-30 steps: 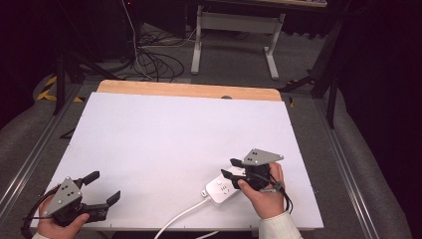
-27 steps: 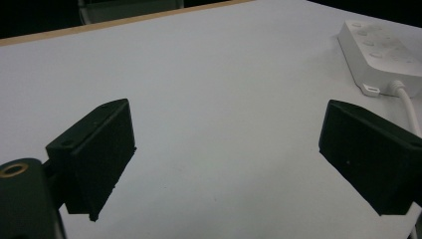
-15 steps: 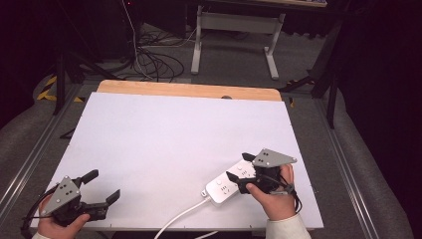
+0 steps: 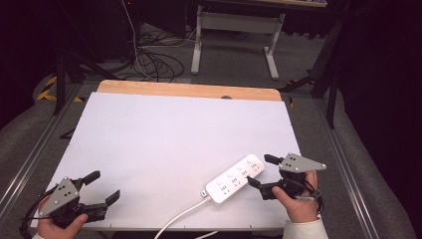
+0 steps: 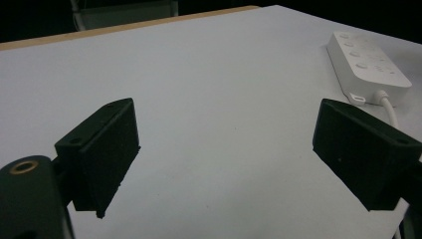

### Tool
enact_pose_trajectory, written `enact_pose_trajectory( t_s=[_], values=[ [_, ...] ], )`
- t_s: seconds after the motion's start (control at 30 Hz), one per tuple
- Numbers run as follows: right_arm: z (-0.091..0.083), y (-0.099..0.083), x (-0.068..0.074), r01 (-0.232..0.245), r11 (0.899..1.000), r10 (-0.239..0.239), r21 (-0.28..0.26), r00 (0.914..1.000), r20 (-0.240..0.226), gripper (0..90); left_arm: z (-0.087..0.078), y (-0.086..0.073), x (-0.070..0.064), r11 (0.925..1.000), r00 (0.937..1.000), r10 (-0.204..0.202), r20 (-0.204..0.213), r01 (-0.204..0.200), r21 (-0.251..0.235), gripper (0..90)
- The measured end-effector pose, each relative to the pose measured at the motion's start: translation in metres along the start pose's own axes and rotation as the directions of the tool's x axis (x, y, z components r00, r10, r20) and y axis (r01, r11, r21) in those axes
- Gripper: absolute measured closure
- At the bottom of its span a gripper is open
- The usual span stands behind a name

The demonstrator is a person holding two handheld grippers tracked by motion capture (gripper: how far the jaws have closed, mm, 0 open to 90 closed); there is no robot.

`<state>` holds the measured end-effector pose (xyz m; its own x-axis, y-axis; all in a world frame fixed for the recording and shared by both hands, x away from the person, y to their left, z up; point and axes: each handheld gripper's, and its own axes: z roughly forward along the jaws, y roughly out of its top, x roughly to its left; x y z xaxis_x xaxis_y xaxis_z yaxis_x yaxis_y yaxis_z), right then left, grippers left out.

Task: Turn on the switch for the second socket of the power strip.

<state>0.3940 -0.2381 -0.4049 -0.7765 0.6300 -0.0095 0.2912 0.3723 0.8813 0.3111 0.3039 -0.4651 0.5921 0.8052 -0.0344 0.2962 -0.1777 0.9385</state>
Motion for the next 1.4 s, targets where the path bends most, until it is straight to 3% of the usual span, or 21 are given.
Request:
enact_pose_trajectory(
  t_s=[0.1, 0.43, 0.7, 1.07, 1.2, 1.4],
  values=[
    [-0.004, -0.005, -0.002, 0.000, 1.000, 0.000, 0.000, 1.0000, -0.010, 6.4, 0.000, 0.000, -0.001, 1.0000, 1.0000, -0.003, 0.002, 0.003, -0.007, 11.1],
    [-0.018, -0.032, -0.015, -0.054, 0.999, 0.054, -0.004, 0.9983, 0.021, 6.4, 0.000, 0.001, -0.002, 0.9999, 0.9999, 0.013, 0.001, -0.013, 0.010, 12.1],
    [-0.015, -0.055, -0.021, -0.065, 0.998, 0.064, 0.021, 0.9969, 0.047, 6.0, 0.000, 0.003, -0.002, 0.9985, 0.9992, 0.041, -0.001, -0.041, 0.036, 12.0],
    [-0.019, -0.083, -0.030, -0.094, 0.995, 0.092, 0.021, 0.9936, 0.065, 5.7, 0.000, 0.001, -0.001, 0.9994, 0.9996, 0.027, 0.011, -0.027, 0.022, 12.0],
    [-0.019, -0.090, -0.031, -0.136, 0.990, 0.133, 0.034, 0.9889, 0.065, 5.7, 0.000, 0.001, -0.001, 0.9992, 0.9995, 0.025, 0.018, -0.026, 0.032, 11.1],
    [-0.017, -0.098, -0.028, -0.162, 0.985, 0.156, 0.061, 0.9836, 0.091, 5.6, 0.000, 0.000, -0.001, 0.9983, 0.9993, 0.037, 0.010, -0.037, 0.046, 11.0]
  ],
)
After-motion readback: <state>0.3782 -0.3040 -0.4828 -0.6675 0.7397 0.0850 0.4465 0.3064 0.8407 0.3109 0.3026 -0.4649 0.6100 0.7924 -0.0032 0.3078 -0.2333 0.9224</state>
